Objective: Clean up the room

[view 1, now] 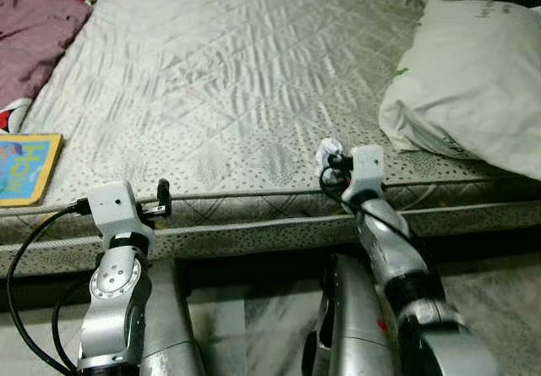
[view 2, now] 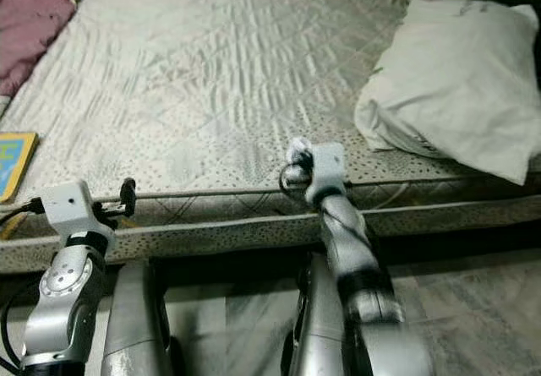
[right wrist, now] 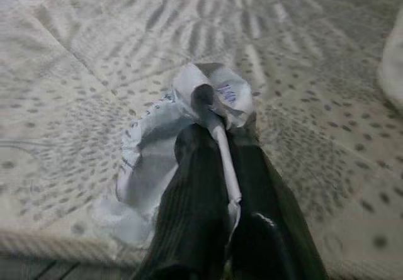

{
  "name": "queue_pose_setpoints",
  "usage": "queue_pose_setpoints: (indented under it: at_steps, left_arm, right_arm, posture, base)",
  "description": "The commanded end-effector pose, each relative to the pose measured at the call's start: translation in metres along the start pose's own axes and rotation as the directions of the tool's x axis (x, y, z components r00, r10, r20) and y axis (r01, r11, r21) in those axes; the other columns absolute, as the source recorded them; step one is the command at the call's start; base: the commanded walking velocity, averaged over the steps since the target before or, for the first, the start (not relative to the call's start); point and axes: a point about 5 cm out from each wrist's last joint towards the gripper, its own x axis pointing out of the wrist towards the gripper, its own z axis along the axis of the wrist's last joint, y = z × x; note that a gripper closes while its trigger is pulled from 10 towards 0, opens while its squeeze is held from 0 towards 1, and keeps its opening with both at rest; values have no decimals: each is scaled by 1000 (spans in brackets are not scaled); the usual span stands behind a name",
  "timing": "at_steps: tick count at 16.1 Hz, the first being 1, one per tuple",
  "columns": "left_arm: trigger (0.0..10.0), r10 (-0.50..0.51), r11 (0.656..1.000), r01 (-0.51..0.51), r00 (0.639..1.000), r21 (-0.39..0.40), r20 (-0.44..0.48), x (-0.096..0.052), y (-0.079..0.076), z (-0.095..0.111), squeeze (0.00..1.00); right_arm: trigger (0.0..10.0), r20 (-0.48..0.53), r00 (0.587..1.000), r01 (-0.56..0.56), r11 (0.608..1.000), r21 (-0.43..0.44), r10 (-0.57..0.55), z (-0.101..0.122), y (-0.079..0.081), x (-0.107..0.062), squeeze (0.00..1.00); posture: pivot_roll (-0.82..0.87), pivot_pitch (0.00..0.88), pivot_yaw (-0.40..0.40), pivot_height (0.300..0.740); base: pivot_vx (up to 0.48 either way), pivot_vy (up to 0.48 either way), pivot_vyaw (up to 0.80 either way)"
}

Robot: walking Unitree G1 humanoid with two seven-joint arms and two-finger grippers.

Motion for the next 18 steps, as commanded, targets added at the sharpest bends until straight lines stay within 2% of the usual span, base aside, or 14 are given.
queue_pose_setpoints:
  at_steps: [1,2,3,4,5,6,8,9,11,13,14,16,18]
  left_arm:
    - [10000,-5,1000,4,1000,15,16,3,2,3,0]
    - [10000,2,998,-3,1000,58,27,5,4,4,0]
    - [10000,10,999,-11,1000,50,18,5,5,3,0]
    - [10000,2,1000,-2,1000,-2,14,5,5,3,0]
    - [10000,-20,1000,20,1000,-5,18,3,4,1,0]
    - [10000,-30,1000,30,999,2,20,3,3,1,0]
    - [10000,-55,998,55,998,-2,39,2,0,2,0]
    - [10000,-50,999,50,998,-3,48,2,-1,4,0]
    - [10000,-76,997,76,996,2,37,-1,-8,1,0]
    - [10000,-92,996,91,996,5,22,-5,-9,-2,0]
    - [10000,-85,996,85,996,4,20,-6,-8,-3,0]
    - [10000,-75,997,75,997,-17,2,-7,-6,-7,0]
    - [10000,-80,997,80,997,-19,12,-7,-8,-6,0]
  right_arm:
    - [0,32,999,-26,1000,16,25,9,4,-4,0]
    - [0,83,996,-39,999,38,35,13,5,-14,0]
    - [0,98,994,-43,998,36,40,14,5,-16,0]
    - [0,117,991,-60,998,18,58,16,0,-29,0]
    - [4235,116,992,-51,999,19,48,18,-5,-37,0]
    - [10000,109,993,-39,999,18,37,19,-7,-41,0]
    - [10000,111,994,9,1000,-23,-6,29,-14,-53,0]
    - [10000,137,990,-32,999,-12,33,33,-9,-55,0]
    - [10000,114,993,9,999,-31,-5,34,-7,-57,0]
    - [10000,93,996,5,1000,-6,-4,34,-1,-60,0]
    - [10000,77,997,3,1000,-22,-1,33,2,-61,0]
    - [10000,100,994,-48,997,63,42,39,10,-61,0]
    - [10000,126,992,-41,995,92,29,47,8,-54,0]
  posture:
    - [-82,0,-22,481]
    - [-83,0,-17,481]
    - [-83,0,-15,481]
    - [-88,0,5,481]
    - [-92,0,12,481]
    - [-92,0,11,481]
    - [-89,0,11,481]
    - [-89,0,11,481]
    - [-94,0,14,481]
    - [-87,0,16,481]
    - [-85,0,15,481]
    - [-81,0,5,481]
    - [-74,0,-3,481]
  base:
    - [0,0,0]
    - [0,0,0]
    - [0,0,0]
    - [0,0,0]
    - [0,0,0]
    - [0,0,0]
    - [0,0,0]
    - [0,0,0]
    - [0,0,0]
    - [0,0,0]
    - [0,0,0]
    - [0,0,0]
    - [0,0,0]
